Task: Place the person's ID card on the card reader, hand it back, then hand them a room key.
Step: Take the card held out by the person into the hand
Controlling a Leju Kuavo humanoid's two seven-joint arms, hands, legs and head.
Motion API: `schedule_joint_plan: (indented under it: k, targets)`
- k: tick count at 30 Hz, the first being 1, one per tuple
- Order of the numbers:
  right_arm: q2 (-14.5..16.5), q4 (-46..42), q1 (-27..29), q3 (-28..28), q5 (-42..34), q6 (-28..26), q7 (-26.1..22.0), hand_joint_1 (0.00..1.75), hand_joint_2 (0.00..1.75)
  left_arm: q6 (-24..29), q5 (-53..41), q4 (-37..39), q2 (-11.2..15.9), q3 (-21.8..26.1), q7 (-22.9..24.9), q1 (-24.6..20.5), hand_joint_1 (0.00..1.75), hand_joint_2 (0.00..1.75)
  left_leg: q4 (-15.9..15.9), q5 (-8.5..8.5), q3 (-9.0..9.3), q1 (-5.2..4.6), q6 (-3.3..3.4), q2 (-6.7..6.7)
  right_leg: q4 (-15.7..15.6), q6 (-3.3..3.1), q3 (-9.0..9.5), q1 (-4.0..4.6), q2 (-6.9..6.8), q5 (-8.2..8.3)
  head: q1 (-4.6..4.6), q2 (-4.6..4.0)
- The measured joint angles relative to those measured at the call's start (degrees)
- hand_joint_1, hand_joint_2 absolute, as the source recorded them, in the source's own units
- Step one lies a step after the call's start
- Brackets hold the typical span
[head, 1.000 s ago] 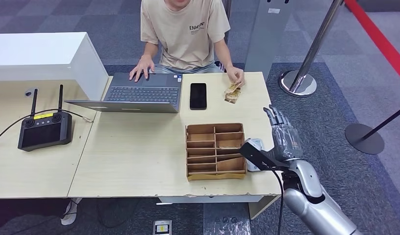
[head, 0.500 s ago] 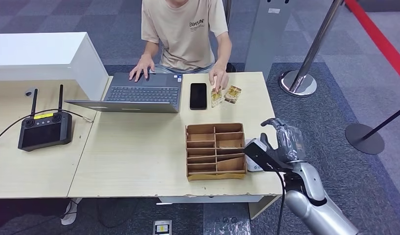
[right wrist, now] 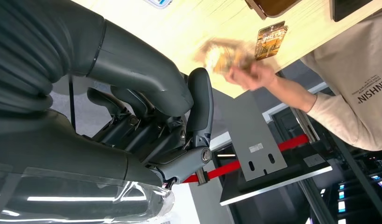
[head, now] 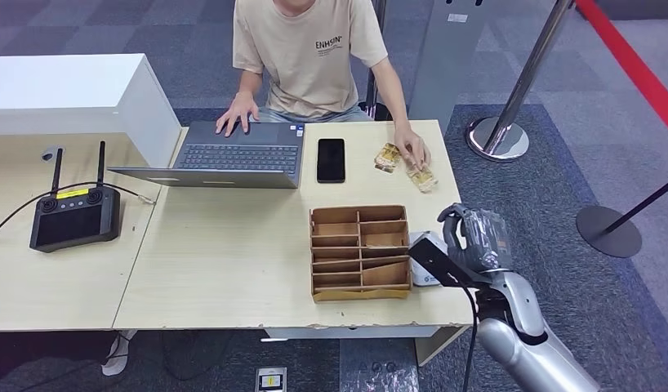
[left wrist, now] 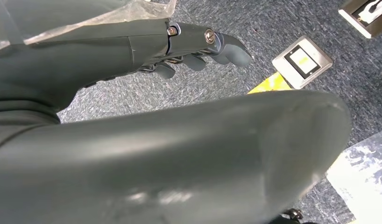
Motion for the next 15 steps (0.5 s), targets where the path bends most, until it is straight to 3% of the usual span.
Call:
schedule_joint_plan:
  k: [6,11,15]
  targets:
    - [0.0,0.0,0.0,0.0,-0.1,0.2,-0.1,1.72,1.75,0.0,0.0,0.0,0.0,0.0,0.0,0.0,0.00,0.00,0.0,0.00,0.00,0.00,0.00,0.00,0.0,0.00,0.00,0.00,0.00,0.00,-0.01,0.00]
    - [0.0,0.0,0.0,0.0,-0.2,0.3,-0.2,1.40,1.75,0.0,0.0,0.0,0.0,0.0,0.0,0.0,0.00,0.00,0.0,0.00,0.00,0.00,0.00,0.00,0.0,0.00,0.00,0.00,0.00,0.00,0.00,0.00]
    - [0.0,0.0,0.1,0.0,-0.4,0.9,-0.7,1.34,1.75,0.0,-0.3,0.0,0.0,0.0,0.0,0.0,0.00,0.00,0.0,0.00,0.00,0.00,0.00,0.00,0.0,0.00,0.00,0.00,0.00,0.00,0.00,0.00]
